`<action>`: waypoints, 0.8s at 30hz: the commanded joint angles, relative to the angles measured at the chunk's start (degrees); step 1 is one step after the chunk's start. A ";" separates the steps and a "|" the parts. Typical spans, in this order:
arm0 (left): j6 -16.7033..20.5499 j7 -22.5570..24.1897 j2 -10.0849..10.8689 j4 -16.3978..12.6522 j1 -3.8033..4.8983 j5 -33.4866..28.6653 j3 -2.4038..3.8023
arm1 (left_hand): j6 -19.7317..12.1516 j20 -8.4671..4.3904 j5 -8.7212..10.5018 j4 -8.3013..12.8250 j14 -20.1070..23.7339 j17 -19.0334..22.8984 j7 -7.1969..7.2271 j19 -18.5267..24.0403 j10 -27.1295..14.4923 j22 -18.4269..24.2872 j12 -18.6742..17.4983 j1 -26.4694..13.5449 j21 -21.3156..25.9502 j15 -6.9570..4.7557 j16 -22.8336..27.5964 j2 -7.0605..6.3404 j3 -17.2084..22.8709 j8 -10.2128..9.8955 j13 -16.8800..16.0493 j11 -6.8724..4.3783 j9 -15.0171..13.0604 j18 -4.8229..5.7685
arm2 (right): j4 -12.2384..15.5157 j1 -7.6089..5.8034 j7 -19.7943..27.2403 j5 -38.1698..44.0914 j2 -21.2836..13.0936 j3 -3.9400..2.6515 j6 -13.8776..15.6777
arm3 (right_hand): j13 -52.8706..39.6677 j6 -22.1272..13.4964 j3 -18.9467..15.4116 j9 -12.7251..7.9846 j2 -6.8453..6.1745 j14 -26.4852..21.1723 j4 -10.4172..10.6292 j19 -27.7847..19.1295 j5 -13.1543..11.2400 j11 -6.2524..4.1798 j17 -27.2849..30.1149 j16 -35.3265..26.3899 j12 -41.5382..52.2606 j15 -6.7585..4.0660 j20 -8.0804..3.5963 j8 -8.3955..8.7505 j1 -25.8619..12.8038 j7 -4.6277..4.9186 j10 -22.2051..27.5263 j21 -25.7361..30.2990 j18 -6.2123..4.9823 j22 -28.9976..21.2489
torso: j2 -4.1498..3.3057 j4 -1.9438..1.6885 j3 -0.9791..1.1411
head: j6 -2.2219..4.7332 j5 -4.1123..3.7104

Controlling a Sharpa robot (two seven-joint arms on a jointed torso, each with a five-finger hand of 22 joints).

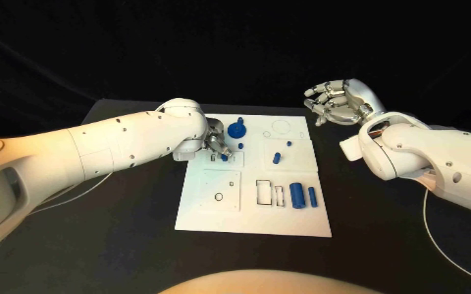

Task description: Assemble the parts on the task board

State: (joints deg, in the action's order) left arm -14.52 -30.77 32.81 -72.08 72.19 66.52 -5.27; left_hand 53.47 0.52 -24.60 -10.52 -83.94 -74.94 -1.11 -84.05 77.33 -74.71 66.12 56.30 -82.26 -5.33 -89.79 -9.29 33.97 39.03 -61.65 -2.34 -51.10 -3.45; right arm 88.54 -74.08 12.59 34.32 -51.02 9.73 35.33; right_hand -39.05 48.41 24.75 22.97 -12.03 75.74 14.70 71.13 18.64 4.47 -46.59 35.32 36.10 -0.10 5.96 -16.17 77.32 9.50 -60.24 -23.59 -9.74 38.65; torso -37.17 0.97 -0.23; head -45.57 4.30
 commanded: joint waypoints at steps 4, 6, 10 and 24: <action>-1.07 0.18 -0.12 -0.05 -0.14 -0.49 -0.08 | 0.16 -0.38 0.33 -0.23 -6.06 -15.06 -0.29 -0.27 -0.01 -0.06 0.16 -0.72 -0.28 -0.49 -0.21 -0.13 -0.73 -0.37 0.12 -0.21 -0.07 0.34 | 0.09 0.03 0.43 0.30 0.01 -0.02 -0.53 | 0.05 -0.50 0.11 -0.06 0.11 0.35 0.08 0.33 0.19 0.06 -0.07 -0.40 0.00 0.19 -0.12 -0.26 -0.56 0.09 0.38 0.29 -0.66 -0.07 | -0.01 0.06 -0.01 | -0.02 0.00; -0.92 0.20 -0.10 -0.05 -0.14 -0.49 -0.08 | 0.18 -0.38 0.33 -0.36 -6.06 -15.06 -0.29 -0.27 -0.02 -0.06 0.13 -0.76 -0.28 -0.49 -0.21 -0.11 -0.86 -0.39 0.15 -0.21 -0.09 0.33 | 0.09 0.03 0.44 0.31 0.00 -0.02 -0.51 | 0.05 -0.51 0.10 -0.07 0.11 0.37 0.09 0.35 0.18 0.06 -0.09 -0.41 0.01 0.19 -0.12 -0.26 -0.60 0.09 0.37 0.30 -0.66 -0.08 | -0.01 0.06 -0.01 | -0.02 0.00; -0.36 0.26 -0.01 -0.11 -0.14 -0.49 -0.07 | 0.28 -0.39 0.32 -0.97 -6.06 -15.06 -0.29 -0.26 -0.02 -0.03 0.13 -0.96 -0.26 -0.49 -0.21 -0.05 -1.52 -0.50 0.16 -0.22 -0.16 0.33 | 0.10 0.03 0.48 0.32 -0.02 -0.02 -0.46 | 0.06 -0.53 0.07 -0.07 0.10 0.39 0.14 0.37 0.17 0.07 -0.11 -0.43 0.02 0.19 -0.12 -0.26 -0.68 0.09 0.37 0.32 -0.66 -0.10 | -0.03 0.03 -0.03 | -0.03 0.04; 1.13 0.43 1.16 -1.62 -0.12 -0.88 0.31 | 0.79 -0.48 0.99 -5.06 -6.06 -15.06 -0.26 -0.48 0.19 -0.57 0.54 -1.82 -0.46 -0.51 -0.21 -0.89 -6.88 -1.04 -0.21 -0.23 -0.79 0.42 | -0.02 0.06 0.58 0.33 0.03 -0.02 -0.35 | 0.10 -0.57 0.01 -0.09 0.14 0.42 0.27 0.41 0.12 0.08 -0.20 -0.51 0.06 0.21 -0.10 -0.26 -0.91 0.09 0.38 0.39 -0.66 -0.17 | 0.04 0.05 -0.02 | -0.05 -0.03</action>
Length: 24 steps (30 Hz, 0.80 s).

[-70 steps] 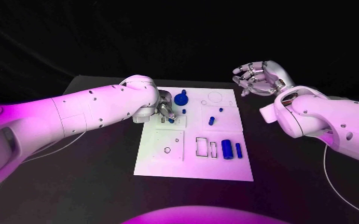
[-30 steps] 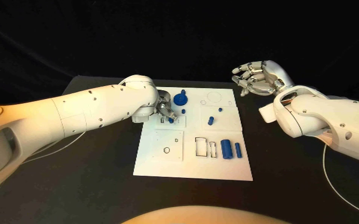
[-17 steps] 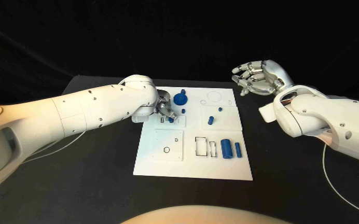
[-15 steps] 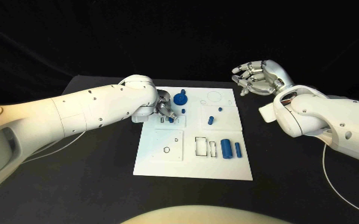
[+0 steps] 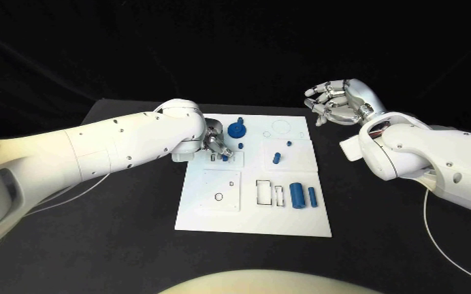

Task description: Assemble the parts on the task board

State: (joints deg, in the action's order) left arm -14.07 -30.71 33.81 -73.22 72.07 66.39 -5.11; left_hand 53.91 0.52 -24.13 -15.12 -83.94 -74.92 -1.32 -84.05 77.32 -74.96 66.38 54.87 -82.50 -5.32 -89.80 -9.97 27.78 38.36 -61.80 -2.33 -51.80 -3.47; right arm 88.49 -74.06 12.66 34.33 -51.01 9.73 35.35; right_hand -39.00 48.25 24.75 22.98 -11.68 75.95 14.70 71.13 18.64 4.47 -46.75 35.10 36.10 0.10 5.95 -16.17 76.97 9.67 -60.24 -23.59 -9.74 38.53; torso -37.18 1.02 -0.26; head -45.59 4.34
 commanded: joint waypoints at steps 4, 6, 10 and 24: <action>0.92 0.40 0.57 -0.95 0.03 -0.84 0.32 | 0.44 -0.50 2.33 -1.37 -6.06 -15.08 -0.04 -0.51 0.20 -0.39 0.31 -0.16 -0.22 -0.52 -0.20 -0.09 -2.05 -0.58 -0.07 -0.24 -0.27 0.44 | -0.02 0.06 0.50 0.32 0.02 -0.02 -0.34 | 0.06 -0.43 -0.03 -0.10 -0.20 0.23 0.35 0.44 0.10 0.09 -0.09 -0.34 0.08 0.01 -0.10 -0.26 -0.71 -0.07 0.39 0.44 -0.65 -0.09 | 0.04 -0.02 0.02 | 0.00 -0.11; 1.05 0.40 0.86 -1.27 0.05 -0.87 0.43 | 0.45 -0.50 2.52 -1.41 -6.06 -15.08 -0.05 -0.50 0.20 -0.36 0.33 -0.15 -0.21 -0.52 -0.20 -0.07 -2.18 -0.60 -0.08 -0.24 -0.29 0.44 | -0.03 0.07 0.50 0.32 0.01 -0.02 -0.33 | 0.06 -0.43 -0.03 -0.10 -0.20 0.23 0.35 0.44 0.10 0.09 -0.09 -0.34 0.08 0.01 -0.10 -0.26 -0.71 -0.07 0.39 0.44 -0.65 -0.09 | 0.04 -0.05 0.02 | -0.04 -0.15; 1.20 0.41 1.38 -1.84 0.12 -0.84 0.92 | 0.45 -0.50 2.68 -1.44 -6.06 -15.08 -0.04 -0.51 0.20 -0.41 0.33 -0.14 -0.23 -0.52 -0.20 -0.07 -2.31 -0.63 -0.08 -0.23 -0.30 0.44 | -0.06 0.11 0.50 0.32 0.01 -0.02 -0.30 | 0.06 -0.43 -0.03 -0.10 -0.20 0.23 0.35 0.44 0.10 0.09 -0.09 -0.34 0.08 0.01 -0.10 -0.26 -0.71 -0.07 0.39 0.44 -0.65 -0.09 | 0.04 -0.07 0.03 | 0.02 -0.12; 1.90 0.86 3.52 -3.67 1.79 -3.52 3.69 | -4.39 0.30 2.68 -1.42 -5.87 -14.45 -2.48 0.33 -4.83 1.40 -6.19 3.28 0.91 1.06 0.21 -0.18 -4.01 -6.54 6.96 1.76 2.19 0.12 | -0.21 0.30 0.48 0.32 -0.17 -0.01 -0.30 | 0.09 -0.47 -0.10 -0.12 -0.19 0.25 0.45 0.48 0.07 0.09 -0.17 -0.43 0.12 0.02 -0.08 -0.27 -0.91 -0.07 0.40 0.52 -0.65 -0.16 | 0.03 -0.04 -0.02 | 0.47 -0.19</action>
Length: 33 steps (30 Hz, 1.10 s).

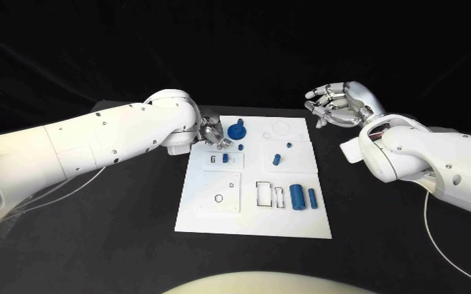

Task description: Assemble the parts on the task board

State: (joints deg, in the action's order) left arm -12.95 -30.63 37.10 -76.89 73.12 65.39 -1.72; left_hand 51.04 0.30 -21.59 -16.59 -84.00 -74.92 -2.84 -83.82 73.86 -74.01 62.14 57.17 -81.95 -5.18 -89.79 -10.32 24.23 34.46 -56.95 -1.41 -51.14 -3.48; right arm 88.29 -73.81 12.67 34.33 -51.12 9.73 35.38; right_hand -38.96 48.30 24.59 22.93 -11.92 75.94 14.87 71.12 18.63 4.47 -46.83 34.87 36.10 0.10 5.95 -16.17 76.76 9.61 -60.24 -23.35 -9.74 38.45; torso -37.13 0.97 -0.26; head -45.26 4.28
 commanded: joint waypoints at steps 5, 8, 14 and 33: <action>0.09 1.12 0.37 2.03 2.88 -3.67 0.83 | -1.13 1.65 0.28 0.14 -5.48 -13.40 -2.11 0.71 -4.70 1.85 -6.96 3.29 1.26 1.90 0.92 -0.18 -1.78 -7.16 7.34 1.93 4.37 -0.19 | -0.11 0.10 0.42 0.31 -0.12 -0.01 -0.37 | 0.05 -0.52 0.07 -0.07 0.04 0.26 0.28 0.48 0.07 0.09 -0.09 -0.20 0.12 0.02 -0.08 -0.27 -0.70 -0.02 0.40 0.28 -0.65 -0.08 | -0.03 -0.06 0.01 | 0.19 -0.23; 0.21 1.24 0.13 3.82 3.80 -3.65 1.04 | -1.49 1.89 0.30 0.08 -5.35 -13.01 -2.49 1.02 -6.25 2.53 -9.07 3.89 1.69 2.19 1.20 -0.65 -2.40 -8.25 9.52 2.27 4.84 -0.33 | -0.20 0.15 0.42 0.31 -0.03 -0.01 -0.39 | 0.06 -0.52 0.08 -0.07 0.05 0.28 0.25 0.51 0.08 0.07 -0.13 -0.24 0.14 0.01 -0.08 -0.29 -0.68 -0.05 0.40 0.32 -0.66 -0.11 | -0.06 0.02 0.07 | 0.33 -0.02; -0.20 1.37 -1.17 8.04 4.56 -2.70 1.20 | -3.62 2.55 0.35 -0.03 -5.35 -13.03 -3.62 1.06 -9.77 2.55 -12.97 4.54 1.78 3.01 1.18 -0.47 -3.43 -11.06 13.57 3.26 6.08 -0.32 | -0.20 0.36 0.40 0.31 0.00 -0.01 -0.39 | 0.06 -0.52 0.08 -0.07 0.05 0.28 0.25 0.51 0.08 0.07 -0.13 -0.24 0.14 0.01 -0.08 -0.29 -0.68 -0.05 0.40 0.32 -0.66 -0.11 | -0.14 -0.07 -0.01 | 0.51 -0.39; -5.16 1.00 -5.81 17.60 4.26 -0.52 0.10 | -2.27 2.97 4.21 -0.16 -5.48 -13.40 -3.60 0.70 -9.34 1.56 -11.93 4.66 1.24 3.23 0.91 0.10 -5.40 -12.21 13.45 3.36 7.52 -0.18 | 0.15 0.61 0.50 0.31 0.09 -0.02 -0.24 | 0.09 -0.51 0.12 -0.07 0.10 0.33 0.16 0.57 0.12 0.03 -0.23 -0.31 0.20 -0.02 -0.10 -0.33 -0.62 -0.07 0.40 0.39 -0.67 -0.18 | -0.19 0.07 -0.09 | 0.60 0.13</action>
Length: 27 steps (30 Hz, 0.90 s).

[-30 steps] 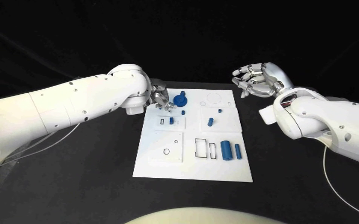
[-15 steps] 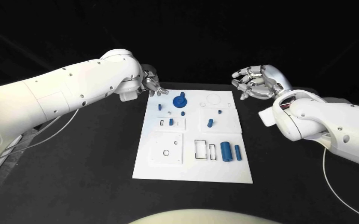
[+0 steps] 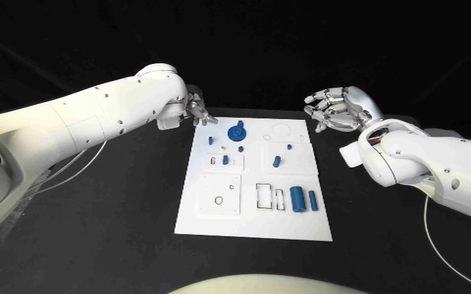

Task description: Assemble the parts on the task board

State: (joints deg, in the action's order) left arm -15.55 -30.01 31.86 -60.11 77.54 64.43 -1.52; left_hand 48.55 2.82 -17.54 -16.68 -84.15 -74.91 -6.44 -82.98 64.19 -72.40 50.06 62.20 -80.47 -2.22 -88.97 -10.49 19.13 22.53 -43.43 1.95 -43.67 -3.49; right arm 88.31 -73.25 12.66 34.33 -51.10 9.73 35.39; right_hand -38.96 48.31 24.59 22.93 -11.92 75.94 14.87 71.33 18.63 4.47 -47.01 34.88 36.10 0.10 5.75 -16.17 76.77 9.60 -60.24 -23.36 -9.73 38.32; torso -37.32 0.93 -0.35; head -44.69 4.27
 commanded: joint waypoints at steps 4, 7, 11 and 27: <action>-2.92 0.37 -1.78 2.87 -0.73 0.16 -0.39 | 0.55 0.41 1.11 -0.10 -5.34 -13.43 0.09 -0.19 0.38 -0.19 0.31 -0.67 -0.33 0.21 0.05 0.51 -0.79 -0.23 -0.04 -0.07 0.14 -0.15 | 0.21 0.05 0.56 0.31 0.13 -0.03 -0.14 | 0.09 -0.53 0.12 -0.08 0.11 0.33 0.17 0.37 0.12 0.03 -0.05 -0.32 0.20 -0.02 0.11 -0.33 -0.62 -0.05 0.41 0.40 -0.68 -0.05 | -0.07 0.23 0.04 | 0.02 0.26; -3.09 0.38 -2.27 3.71 -1.05 -0.04 -0.59 | 0.65 0.38 1.54 -0.11 -5.37 -13.53 0.13 -0.19 0.37 -0.21 0.33 -0.81 -0.34 0.19 -0.01 0.64 -0.99 -0.20 0.02 -0.10 0.17 -0.15 | 0.29 0.05 0.58 0.31 0.15 -0.03 -0.11 | 0.09 -0.53 0.12 -0.08 0.11 0.33 0.17 0.37 0.12 0.03 -0.05 -0.32 0.20 -0.02 0.11 -0.33 -0.62 -0.05 0.41 0.40 -0.68 -0.05 | -0.09 0.33 0.09 | -0.05 0.23; -3.30 0.37 -2.58 4.20 -1.31 -0.44 -0.72 | 0.90 0.37 1.91 -0.12 -5.41 -13.67 0.20 -0.35 0.60 -0.63 0.67 -0.96 -0.57 0.15 -0.10 0.91 -1.15 -0.08 -0.26 -0.16 0.16 -0.06 | 0.35 0.05 0.58 0.31 0.16 -0.03 -0.05 | 0.09 -0.53 0.12 -0.08 0.11 0.33 0.17 0.37 0.12 0.03 -0.05 -0.32 0.20 -0.02 0.11 -0.33 -0.62 -0.05 0.41 0.40 -0.68 -0.05 | -0.27 0.52 0.06 | -0.05 0.32; -5.50 0.22 -3.14 5.29 -1.60 -1.20 -1.03 | 1.96 0.26 1.89 0.09 -5.51 -13.97 0.51 -0.62 1.18 -1.31 1.45 -0.19 -0.97 -0.07 -0.31 1.84 -1.23 0.60 -0.77 -0.44 -0.02 0.06 | 0.48 0.03 0.60 0.31 0.28 -0.03 0.04 | 0.13 -0.56 0.15 -0.09 0.11 0.36 0.06 0.43 0.17 0.02 -0.15 -0.42 0.23 -0.03 0.10 -0.34 -0.57 -0.06 0.45 0.48 -0.68 -0.12 | -0.34 0.44 -0.01 | -0.23 0.34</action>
State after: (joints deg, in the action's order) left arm -19.26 -30.07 28.91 -54.93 75.97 63.83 -2.54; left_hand 50.09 2.99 -15.83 -16.67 -84.15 -74.91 -5.91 -83.22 64.94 -73.62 51.24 61.91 -81.15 -2.23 -88.97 -8.96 18.18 22.75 -44.15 1.65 -43.60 -3.49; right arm 88.69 -73.24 12.72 34.33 -50.86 9.72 35.52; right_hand -38.87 48.00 24.59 22.94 -11.92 75.95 14.87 71.33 18.63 4.47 -47.12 34.65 36.10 0.10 5.75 -16.17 76.77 9.51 -60.24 -23.17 -9.73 38.25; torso -37.62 1.40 -0.32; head -44.95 4.60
